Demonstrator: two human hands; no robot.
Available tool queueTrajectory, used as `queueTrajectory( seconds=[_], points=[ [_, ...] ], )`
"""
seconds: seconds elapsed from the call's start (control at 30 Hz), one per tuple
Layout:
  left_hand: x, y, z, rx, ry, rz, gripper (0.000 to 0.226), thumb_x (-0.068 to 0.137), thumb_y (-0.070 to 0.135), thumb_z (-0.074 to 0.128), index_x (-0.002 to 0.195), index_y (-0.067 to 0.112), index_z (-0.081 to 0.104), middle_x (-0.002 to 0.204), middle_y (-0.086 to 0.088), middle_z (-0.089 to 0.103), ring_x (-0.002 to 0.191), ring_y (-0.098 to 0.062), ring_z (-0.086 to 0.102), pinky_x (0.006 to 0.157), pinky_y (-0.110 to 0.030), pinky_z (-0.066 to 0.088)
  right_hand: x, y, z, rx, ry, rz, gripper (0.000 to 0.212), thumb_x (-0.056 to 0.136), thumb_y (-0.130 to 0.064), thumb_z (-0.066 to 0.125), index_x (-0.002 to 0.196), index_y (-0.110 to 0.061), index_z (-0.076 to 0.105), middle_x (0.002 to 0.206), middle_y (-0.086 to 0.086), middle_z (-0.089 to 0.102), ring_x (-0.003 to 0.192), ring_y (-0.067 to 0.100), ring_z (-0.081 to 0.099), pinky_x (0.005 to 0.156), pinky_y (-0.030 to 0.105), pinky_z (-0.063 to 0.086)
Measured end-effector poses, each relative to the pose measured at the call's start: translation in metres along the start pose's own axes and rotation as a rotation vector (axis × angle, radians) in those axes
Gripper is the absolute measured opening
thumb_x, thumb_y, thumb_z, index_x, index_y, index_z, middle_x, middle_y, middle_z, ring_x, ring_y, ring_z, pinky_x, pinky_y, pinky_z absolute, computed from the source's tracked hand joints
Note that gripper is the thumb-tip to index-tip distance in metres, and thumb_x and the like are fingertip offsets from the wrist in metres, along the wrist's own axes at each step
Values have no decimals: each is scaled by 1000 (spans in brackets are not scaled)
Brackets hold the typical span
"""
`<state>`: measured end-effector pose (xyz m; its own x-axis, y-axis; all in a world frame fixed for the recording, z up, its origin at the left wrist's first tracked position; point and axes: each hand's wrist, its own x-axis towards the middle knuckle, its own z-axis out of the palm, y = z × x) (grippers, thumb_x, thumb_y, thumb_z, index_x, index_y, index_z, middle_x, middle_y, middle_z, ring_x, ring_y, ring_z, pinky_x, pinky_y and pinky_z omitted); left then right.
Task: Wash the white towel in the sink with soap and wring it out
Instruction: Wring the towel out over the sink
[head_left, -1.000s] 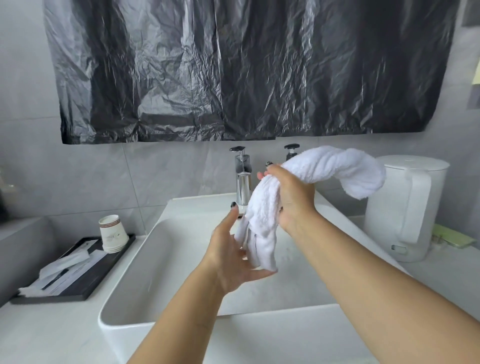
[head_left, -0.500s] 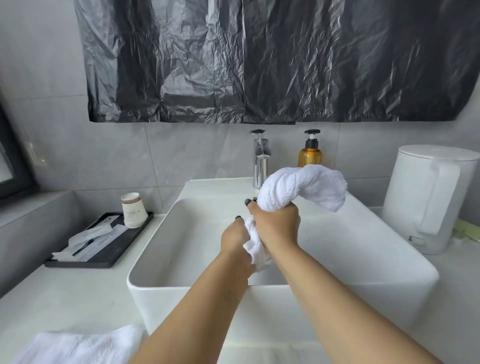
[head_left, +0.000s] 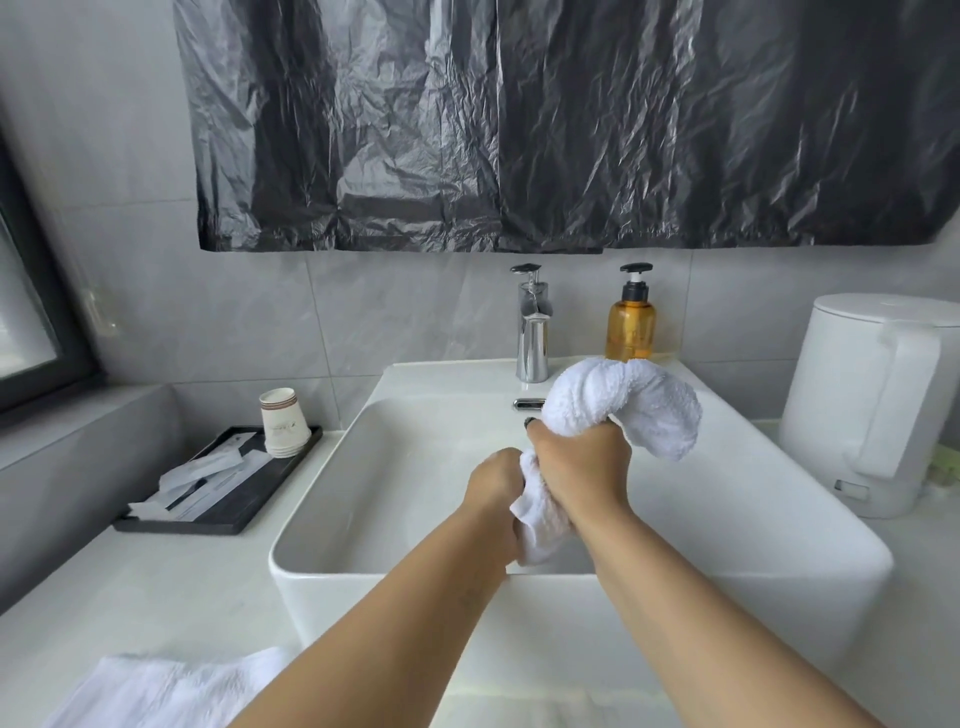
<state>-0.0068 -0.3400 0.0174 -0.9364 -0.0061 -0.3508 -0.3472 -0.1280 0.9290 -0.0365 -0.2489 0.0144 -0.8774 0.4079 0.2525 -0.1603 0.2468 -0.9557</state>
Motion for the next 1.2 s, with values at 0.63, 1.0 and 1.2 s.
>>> queueTrajectory(
  seconds=[0.63,1.0,1.2],
  points=[
    [1,16,-64,-58,-254,133,75,71,77,57,119,20,68,102,-12,75,84,-27,73,73,-39,57,-7,-95,8,-1038,-1018,-357,24,81,-30,68,96,-15,56,89,-1,61,81,17,62,66,30,50],
    [17,7,-70,19,276,152,59,78,60,68,114,13,66,102,-5,71,96,-25,67,81,-35,50,42,-12,-8,-1212,-1045,-195,14,91,-20,54,96,-12,64,105,11,59,100,28,56,79,33,48],
    [15,6,-67,13,282,159,42,83,52,70,106,16,63,95,0,67,87,-17,63,73,-32,45,52,16,6,-1337,-1104,-184,12,89,-9,43,85,-13,53,92,4,54,87,24,49,63,27,39]
  ],
)
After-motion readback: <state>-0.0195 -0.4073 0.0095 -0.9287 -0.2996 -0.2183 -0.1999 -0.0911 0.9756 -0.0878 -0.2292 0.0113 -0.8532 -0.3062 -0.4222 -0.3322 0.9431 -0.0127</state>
